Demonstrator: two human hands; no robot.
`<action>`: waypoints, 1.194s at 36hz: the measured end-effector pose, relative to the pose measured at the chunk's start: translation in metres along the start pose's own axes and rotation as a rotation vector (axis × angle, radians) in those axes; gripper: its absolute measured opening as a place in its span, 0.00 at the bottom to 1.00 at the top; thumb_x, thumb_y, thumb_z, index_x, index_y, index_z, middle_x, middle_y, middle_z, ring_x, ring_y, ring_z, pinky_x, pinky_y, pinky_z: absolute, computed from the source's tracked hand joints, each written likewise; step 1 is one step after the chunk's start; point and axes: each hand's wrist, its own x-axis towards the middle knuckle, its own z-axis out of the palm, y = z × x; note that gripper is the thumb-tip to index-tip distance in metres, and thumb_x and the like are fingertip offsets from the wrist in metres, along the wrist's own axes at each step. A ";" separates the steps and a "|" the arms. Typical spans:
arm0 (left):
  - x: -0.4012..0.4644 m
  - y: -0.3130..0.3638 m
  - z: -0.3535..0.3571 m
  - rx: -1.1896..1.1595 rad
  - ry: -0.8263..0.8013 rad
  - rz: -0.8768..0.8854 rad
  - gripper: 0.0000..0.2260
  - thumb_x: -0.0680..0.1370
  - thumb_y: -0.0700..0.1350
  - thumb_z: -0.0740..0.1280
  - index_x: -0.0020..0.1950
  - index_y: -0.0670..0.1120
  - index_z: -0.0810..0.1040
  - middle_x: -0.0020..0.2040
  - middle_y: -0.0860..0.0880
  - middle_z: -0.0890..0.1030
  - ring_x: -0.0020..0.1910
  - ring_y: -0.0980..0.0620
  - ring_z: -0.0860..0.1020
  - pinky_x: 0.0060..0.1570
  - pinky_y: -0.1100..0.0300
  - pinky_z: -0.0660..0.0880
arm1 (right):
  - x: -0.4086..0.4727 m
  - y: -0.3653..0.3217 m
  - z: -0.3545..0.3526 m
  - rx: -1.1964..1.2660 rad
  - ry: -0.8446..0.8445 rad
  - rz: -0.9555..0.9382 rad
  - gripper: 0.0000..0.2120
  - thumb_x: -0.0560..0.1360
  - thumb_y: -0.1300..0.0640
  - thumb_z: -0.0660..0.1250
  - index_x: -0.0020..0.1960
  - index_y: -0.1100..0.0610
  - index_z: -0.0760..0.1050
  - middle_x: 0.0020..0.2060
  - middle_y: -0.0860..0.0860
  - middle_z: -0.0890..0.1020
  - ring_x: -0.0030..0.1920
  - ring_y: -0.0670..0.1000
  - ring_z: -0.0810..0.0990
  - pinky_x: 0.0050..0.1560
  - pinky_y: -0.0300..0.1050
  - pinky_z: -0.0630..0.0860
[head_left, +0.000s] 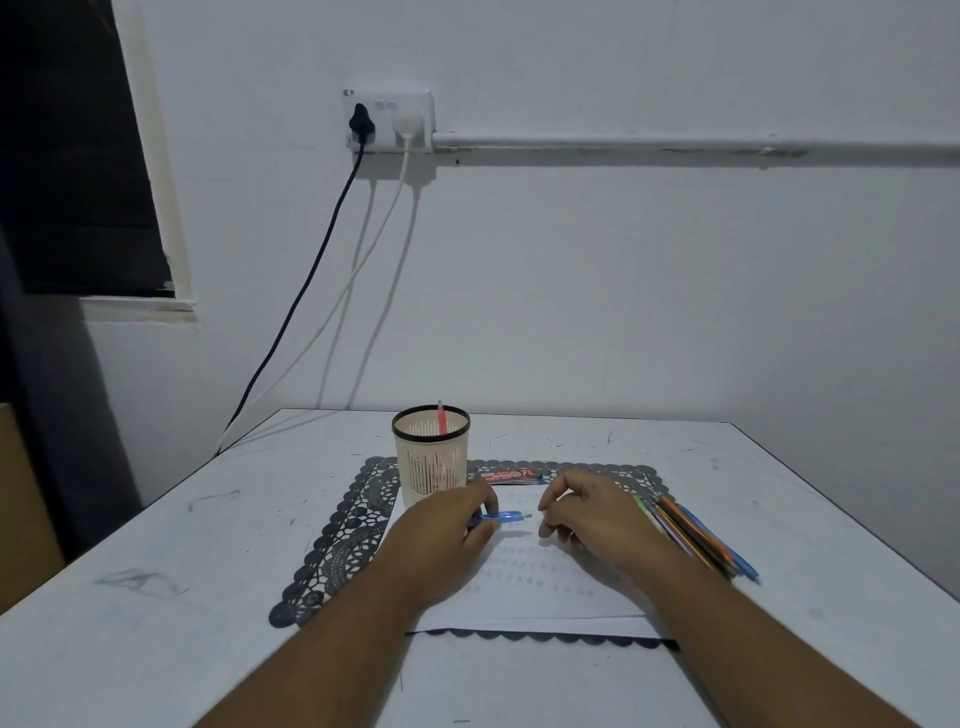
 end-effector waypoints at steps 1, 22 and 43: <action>0.000 0.000 0.000 0.000 0.002 0.002 0.01 0.83 0.50 0.64 0.54 0.56 0.74 0.46 0.57 0.79 0.44 0.59 0.74 0.42 0.61 0.71 | 0.000 0.000 0.000 -0.011 0.002 -0.004 0.06 0.77 0.70 0.64 0.48 0.68 0.80 0.39 0.65 0.85 0.29 0.47 0.76 0.28 0.35 0.70; 0.000 -0.002 0.001 -0.011 -0.010 -0.014 0.01 0.82 0.50 0.64 0.52 0.57 0.74 0.43 0.57 0.77 0.43 0.61 0.74 0.36 0.65 0.65 | 0.004 0.011 0.002 -0.402 0.018 -0.158 0.07 0.77 0.65 0.70 0.44 0.56 0.82 0.40 0.53 0.87 0.39 0.44 0.82 0.38 0.34 0.75; 0.000 -0.003 0.002 -0.007 -0.021 0.001 0.02 0.82 0.50 0.64 0.50 0.57 0.74 0.45 0.58 0.77 0.43 0.61 0.74 0.38 0.64 0.68 | 0.006 0.015 0.000 -0.328 0.004 -0.133 0.05 0.76 0.59 0.74 0.42 0.51 0.86 0.39 0.49 0.84 0.38 0.43 0.81 0.42 0.40 0.83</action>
